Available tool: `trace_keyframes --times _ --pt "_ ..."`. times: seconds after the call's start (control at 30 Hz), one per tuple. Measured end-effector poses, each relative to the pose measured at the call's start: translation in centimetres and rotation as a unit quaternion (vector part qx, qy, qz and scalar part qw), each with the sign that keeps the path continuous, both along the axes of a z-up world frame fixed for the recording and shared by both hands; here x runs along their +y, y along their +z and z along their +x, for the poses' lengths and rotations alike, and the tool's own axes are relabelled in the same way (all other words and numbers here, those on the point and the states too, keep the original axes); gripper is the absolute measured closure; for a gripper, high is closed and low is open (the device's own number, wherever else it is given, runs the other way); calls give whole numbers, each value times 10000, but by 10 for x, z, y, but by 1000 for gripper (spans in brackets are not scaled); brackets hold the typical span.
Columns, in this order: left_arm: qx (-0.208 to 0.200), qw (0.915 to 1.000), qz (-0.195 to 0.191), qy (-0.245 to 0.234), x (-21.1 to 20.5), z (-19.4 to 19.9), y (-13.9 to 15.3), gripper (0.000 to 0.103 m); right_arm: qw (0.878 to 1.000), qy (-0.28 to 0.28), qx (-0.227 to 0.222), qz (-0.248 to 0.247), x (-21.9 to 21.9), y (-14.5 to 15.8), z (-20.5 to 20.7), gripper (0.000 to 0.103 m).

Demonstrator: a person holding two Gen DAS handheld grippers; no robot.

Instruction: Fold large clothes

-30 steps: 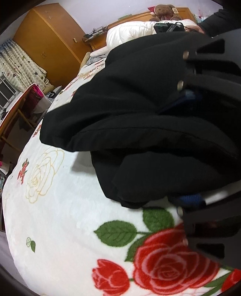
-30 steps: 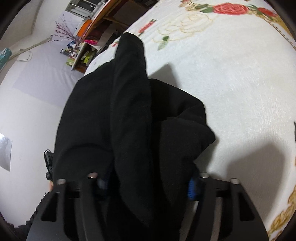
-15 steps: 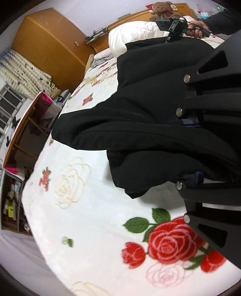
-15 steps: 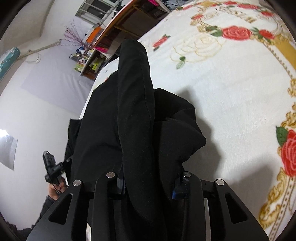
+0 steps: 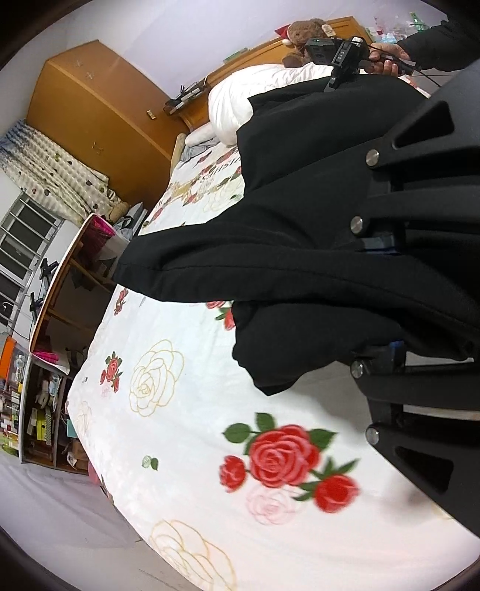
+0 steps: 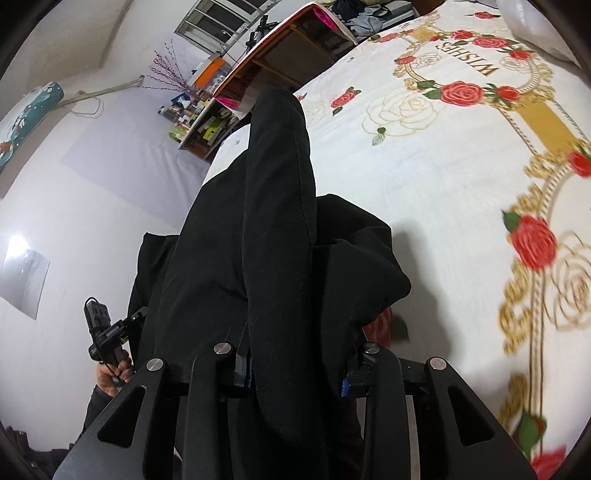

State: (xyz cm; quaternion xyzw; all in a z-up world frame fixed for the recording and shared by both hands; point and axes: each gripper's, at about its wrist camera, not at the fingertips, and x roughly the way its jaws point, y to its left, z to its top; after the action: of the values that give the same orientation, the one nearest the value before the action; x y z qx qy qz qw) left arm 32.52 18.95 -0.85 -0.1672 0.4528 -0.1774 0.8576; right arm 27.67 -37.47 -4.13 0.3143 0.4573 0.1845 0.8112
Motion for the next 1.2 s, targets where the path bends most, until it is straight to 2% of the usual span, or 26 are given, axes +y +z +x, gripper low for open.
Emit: trace_keyframes --times 0.17,0.3,0.4,0.5,0.57,0.63,0.7,0.8,0.93,1.03,1.2 --pt "-36 10000 10 -62 0 -50 3 72 10000 -28 49 -26 -2 4 -49 71" --pt "27 9999 32 -116 -3 -78 -11 72 9999 -60 133 -24 -6 -7 -85 71" --pt "111 9999 26 -81 -7 -86 -37 72 9996 -110 256 -55 -7 -28 -96 71" --pt "192 9996 182 55 -8 -89 -71 71 9991 -195 381 -18 -10 -59 -97 70" --pt "397 9988 71 263 0 -89 -93 69 9978 -336 572 58 -15 -83 -95 69" --pt "572 9974 -74 429 8 -90 -111 65 9960 -444 775 86 -19 -102 -95 60" --pt "621 9970 -3 456 9 -91 -118 59 9941 -503 953 106 -23 -111 -94 50" --pt "703 9963 124 483 6 -89 -116 52 9931 -484 1059 -156 -22 -105 -90 40" --pt "625 9969 169 441 13 -100 -100 47 9923 -481 1092 -323 -23 -84 -92 39" --pt "424 9976 252 496 27 -113 -86 46 9926 -516 847 -697 -29 -63 -107 39" --pt "27 9951 476 866 39 -120 -60 48 9890 -847 207 -1196 -33 -20 -116 39"
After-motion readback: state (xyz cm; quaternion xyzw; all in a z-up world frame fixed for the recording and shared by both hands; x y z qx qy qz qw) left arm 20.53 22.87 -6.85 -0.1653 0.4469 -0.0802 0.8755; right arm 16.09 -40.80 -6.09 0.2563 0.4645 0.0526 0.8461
